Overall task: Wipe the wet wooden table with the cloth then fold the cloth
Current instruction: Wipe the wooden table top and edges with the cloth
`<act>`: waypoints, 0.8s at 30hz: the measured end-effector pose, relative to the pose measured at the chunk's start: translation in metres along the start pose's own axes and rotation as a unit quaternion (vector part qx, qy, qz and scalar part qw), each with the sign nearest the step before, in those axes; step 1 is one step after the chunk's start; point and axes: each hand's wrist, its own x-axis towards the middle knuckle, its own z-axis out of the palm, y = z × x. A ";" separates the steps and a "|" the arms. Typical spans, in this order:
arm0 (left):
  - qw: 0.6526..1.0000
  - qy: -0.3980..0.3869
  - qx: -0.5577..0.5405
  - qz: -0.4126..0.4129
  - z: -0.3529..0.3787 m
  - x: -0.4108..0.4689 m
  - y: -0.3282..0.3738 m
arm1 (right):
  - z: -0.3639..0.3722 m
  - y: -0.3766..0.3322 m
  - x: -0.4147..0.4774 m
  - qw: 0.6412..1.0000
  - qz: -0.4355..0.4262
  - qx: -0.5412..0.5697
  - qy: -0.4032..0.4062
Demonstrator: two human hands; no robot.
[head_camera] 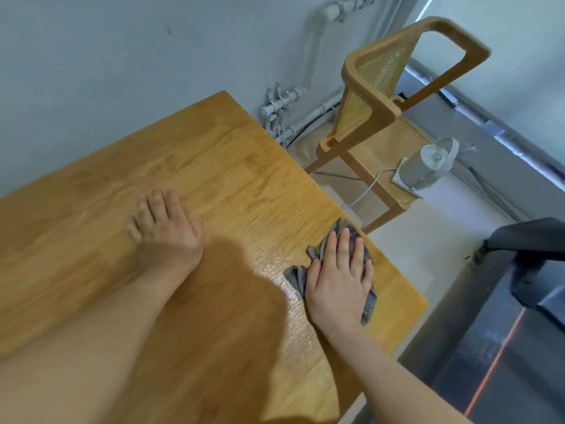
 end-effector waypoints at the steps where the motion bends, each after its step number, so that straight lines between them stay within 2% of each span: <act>1: 1.000 -0.023 0.004 -0.008 -0.002 0.000 0.001 | 0.002 -0.010 -0.003 1.000 -0.028 0.001 -0.005; 4: 0.998 -0.052 0.004 0.035 -0.001 -0.014 0.009 | 0.003 -0.021 -0.001 0.996 -0.089 0.013 -0.019; 9: 0.970 -0.042 -0.004 0.238 0.023 -0.106 0.060 | -0.002 0.018 -0.015 0.985 -0.169 0.009 -0.015; 11: 0.955 -0.061 0.001 0.290 0.033 -0.146 0.081 | -0.003 0.052 -0.028 0.995 -0.097 0.012 0.006; 14: 0.950 -0.058 0.016 0.305 0.039 -0.173 0.093 | -0.009 0.087 -0.033 0.999 0.023 0.014 0.031; 20: 0.941 -0.043 0.025 0.334 0.039 -0.161 0.081 | -0.007 0.072 0.006 0.990 0.120 0.038 0.057; 24: 0.943 -0.041 0.026 0.329 0.041 -0.162 0.082 | -0.013 0.060 0.035 0.993 0.101 0.046 0.040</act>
